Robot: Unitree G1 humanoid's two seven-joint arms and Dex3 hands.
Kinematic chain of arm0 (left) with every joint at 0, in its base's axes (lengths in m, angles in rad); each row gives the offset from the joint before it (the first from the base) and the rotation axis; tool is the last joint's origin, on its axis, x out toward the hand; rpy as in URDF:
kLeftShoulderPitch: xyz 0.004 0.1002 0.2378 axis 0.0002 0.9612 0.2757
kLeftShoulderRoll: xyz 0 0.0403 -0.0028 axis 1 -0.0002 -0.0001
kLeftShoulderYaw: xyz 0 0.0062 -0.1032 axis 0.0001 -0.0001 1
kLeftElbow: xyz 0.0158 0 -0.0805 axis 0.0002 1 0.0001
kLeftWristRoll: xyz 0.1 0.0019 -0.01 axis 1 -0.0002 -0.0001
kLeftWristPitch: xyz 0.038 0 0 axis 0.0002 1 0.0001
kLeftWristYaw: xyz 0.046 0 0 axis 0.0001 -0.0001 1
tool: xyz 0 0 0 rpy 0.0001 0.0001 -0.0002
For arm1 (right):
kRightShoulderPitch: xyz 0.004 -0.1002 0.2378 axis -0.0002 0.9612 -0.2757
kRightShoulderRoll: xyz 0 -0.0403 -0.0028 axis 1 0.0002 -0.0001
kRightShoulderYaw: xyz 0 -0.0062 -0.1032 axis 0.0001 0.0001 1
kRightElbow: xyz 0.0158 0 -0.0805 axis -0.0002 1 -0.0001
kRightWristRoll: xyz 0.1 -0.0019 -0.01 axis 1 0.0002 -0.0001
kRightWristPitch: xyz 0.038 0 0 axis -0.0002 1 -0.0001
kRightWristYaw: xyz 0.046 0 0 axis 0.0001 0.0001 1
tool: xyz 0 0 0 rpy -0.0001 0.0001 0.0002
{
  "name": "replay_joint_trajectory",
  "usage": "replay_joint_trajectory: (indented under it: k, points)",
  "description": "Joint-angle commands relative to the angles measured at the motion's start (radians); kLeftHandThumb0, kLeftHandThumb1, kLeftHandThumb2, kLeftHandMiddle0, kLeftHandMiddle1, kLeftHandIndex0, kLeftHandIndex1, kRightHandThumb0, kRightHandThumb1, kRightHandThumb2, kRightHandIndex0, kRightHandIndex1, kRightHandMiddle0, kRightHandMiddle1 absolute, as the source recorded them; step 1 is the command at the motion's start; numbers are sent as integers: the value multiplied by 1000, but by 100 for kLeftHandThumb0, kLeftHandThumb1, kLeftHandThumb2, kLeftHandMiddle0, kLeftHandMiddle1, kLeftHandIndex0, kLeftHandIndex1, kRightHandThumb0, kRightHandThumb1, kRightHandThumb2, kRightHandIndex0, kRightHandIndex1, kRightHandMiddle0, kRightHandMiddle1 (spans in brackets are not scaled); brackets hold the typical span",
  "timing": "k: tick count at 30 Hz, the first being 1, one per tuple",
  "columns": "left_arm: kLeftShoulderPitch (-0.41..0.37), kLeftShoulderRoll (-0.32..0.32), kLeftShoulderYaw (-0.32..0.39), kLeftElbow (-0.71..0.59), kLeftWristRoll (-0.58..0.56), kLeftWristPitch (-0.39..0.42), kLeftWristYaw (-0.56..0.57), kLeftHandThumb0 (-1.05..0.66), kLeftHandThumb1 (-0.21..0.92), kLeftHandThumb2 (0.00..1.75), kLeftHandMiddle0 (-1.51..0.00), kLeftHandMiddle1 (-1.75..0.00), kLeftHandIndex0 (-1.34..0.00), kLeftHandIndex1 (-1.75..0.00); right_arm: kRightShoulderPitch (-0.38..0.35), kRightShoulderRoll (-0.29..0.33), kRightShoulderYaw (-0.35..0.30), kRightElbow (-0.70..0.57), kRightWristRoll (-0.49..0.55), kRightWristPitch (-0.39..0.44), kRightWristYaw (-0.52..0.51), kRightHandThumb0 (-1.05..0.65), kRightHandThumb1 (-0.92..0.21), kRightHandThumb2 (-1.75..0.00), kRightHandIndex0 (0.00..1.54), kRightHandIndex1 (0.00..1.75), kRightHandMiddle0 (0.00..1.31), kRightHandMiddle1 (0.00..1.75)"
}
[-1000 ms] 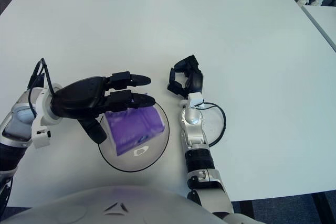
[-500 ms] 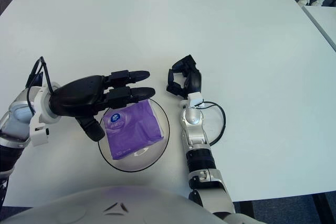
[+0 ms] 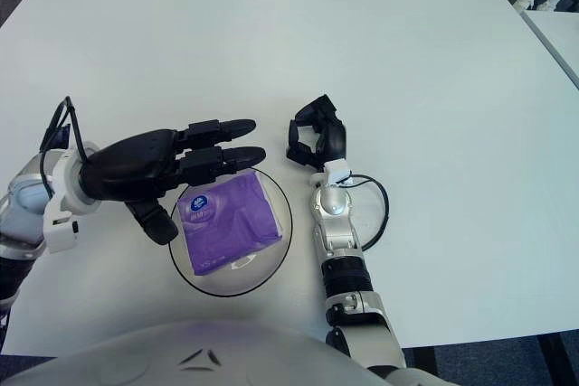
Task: Put the tissue paper into the plate.
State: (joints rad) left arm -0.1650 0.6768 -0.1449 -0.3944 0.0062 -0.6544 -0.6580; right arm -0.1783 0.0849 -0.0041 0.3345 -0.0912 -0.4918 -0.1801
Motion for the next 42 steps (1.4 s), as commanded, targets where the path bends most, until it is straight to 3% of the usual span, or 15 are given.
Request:
replay_joint_trajectory:
  k: [1, 2, 3, 4, 5, 7, 8, 11, 13, 17, 23, 29, 42]
  points:
    - [85, -32, 46, 25, -56, 33, 47, -105, 92, 97, 0, 0, 0, 0, 74, -14, -18, 87, -15, 34, -23, -44, -45, -115, 84, 155, 50, 175]
    - [110, -49, 55, 49, -83, 30, 61, -105, 92, 96, -2, -19, 0, -10, 73, -11, -19, 85, -18, 47, -32, -44, -45, -115, 84, 155, 50, 175]
    - [155, -101, 83, 88, -120, 24, 108, -104, 92, 96, -1, -54, 0, -27, 73, -6, -22, 85, -23, 56, -47, -44, -45, -116, 84, 155, 50, 175]
    - [186, -137, 102, 113, -144, 20, 141, -101, 92, 93, -11, -97, 0, -66, 72, -3, -23, 85, -26, 61, -58, -44, -45, -115, 82, 155, 50, 175]
    - [202, -178, 133, 86, -149, 58, 197, -98, 92, 92, -17, -125, 0, -92, 72, -2, -23, 89, -27, 51, -64, -44, -46, -115, 81, 155, 50, 175]
    - [212, -268, 164, 38, -122, 116, 306, -92, 92, 88, -28, -149, 0, -123, 70, -3, -19, 101, -25, 19, -61, -43, -46, -114, 79, 154, 49, 175]
    - [214, -315, 170, 22, -99, 136, 355, -86, 91, 86, -49, -158, -3, -140, 70, -5, -16, 107, -22, 1, -58, -43, -47, -113, 78, 153, 49, 175]
    - [208, -437, 196, 2, -16, 198, 500, -76, 84, 92, -76, -169, -16, -163, 70, -7, -11, 116, -20, -23, -54, -43, -48, -112, 76, 151, 48, 175]
    - [192, -498, 213, -3, 14, 246, 579, -60, 67, 101, -85, -172, -32, -169, 71, -5, -10, 114, -23, -13, -58, -42, -49, -110, 75, 150, 47, 175]
    - [154, -557, 238, 17, -32, 337, 644, -50, 43, 121, -102, -174, -52, -173, 71, 0, -14, 109, -22, 5, -69, -42, -51, -108, 73, 148, 46, 175]
    - [162, -614, 301, 68, -137, 448, 689, -51, 27, 138, -122, -175, -65, -175, 69, 4, -15, 113, -13, 10, -70, -42, -53, -106, 70, 147, 45, 175]
    - [177, -642, 330, 112, -152, 514, 720, -50, 27, 138, -130, -175, -65, -175, 61, 2, -20, 132, 6, 5, -53, -42, -52, -107, 68, 148, 45, 175]
    - [174, -628, 346, 166, -136, 642, 729, -47, 34, 130, -127, -175, -59, -175, 52, -1, -17, 153, -11, -21, -68, -42, -51, -109, 70, 150, 46, 175]
